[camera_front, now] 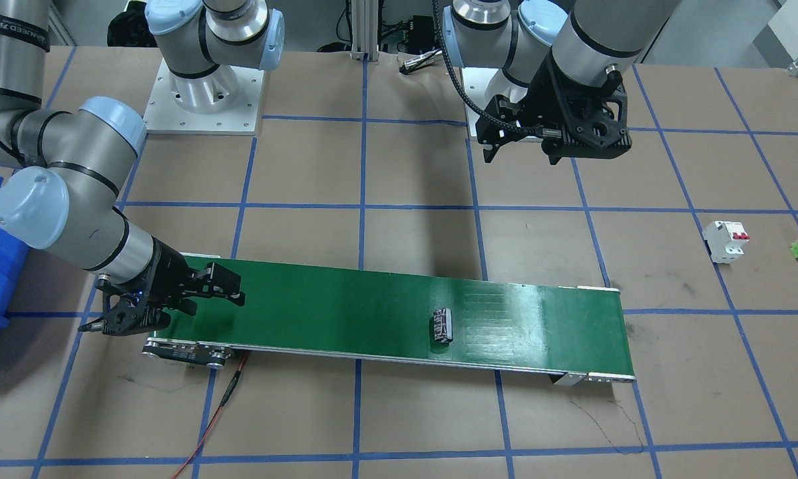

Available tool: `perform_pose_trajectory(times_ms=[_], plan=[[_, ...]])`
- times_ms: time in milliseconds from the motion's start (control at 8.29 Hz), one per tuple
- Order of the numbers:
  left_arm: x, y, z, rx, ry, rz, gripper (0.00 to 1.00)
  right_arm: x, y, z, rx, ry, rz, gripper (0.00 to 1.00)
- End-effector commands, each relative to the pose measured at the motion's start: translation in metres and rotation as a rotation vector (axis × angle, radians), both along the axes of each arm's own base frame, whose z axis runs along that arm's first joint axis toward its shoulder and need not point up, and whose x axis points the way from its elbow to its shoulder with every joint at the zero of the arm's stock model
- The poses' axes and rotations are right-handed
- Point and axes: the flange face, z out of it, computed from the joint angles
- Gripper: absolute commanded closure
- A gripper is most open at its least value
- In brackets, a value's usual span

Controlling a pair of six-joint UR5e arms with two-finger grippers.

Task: Move capacitor from left to right
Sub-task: 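Raise the left gripper while the belt carries the capacitor toward the right gripper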

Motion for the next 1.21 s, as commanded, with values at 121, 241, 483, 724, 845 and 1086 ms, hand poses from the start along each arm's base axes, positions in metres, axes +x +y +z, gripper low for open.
perform_pose_trajectory(times_ms=[121, 241, 483, 724, 845, 1086], plan=[[-0.0005, -0.0002, -0.0012, -0.001, 0.002, -0.007, 0.00, -0.0003, 0.0013, -0.0016, 0.017, 0.003, -0.001, 0.00], [-0.0005, -0.0006, -0.0026, 0.002, 0.002, -0.007, 0.00, -0.0003, 0.0013, -0.0016, 0.017, 0.003, 0.001, 0.00], [0.0002, -0.0009, -0.0025, 0.000, 0.002, -0.005, 0.00, -0.0010, 0.0010, -0.0095, 0.034, 0.008, -0.002, 0.00], [-0.0005, -0.0007, -0.0025, 0.000, 0.002, -0.007, 0.00, -0.0009, 0.0010, -0.0085, 0.032, 0.007, -0.004, 0.00], [-0.0005, -0.0007, -0.0025, 0.000, 0.002, -0.007, 0.00, -0.0009, 0.0010, -0.0085, 0.032, 0.007, -0.004, 0.00], [0.0004, -0.0009, -0.0025, 0.000, 0.000, -0.005, 0.00, -0.0014, 0.0011, -0.0087, 0.032, 0.013, -0.003, 0.00]])
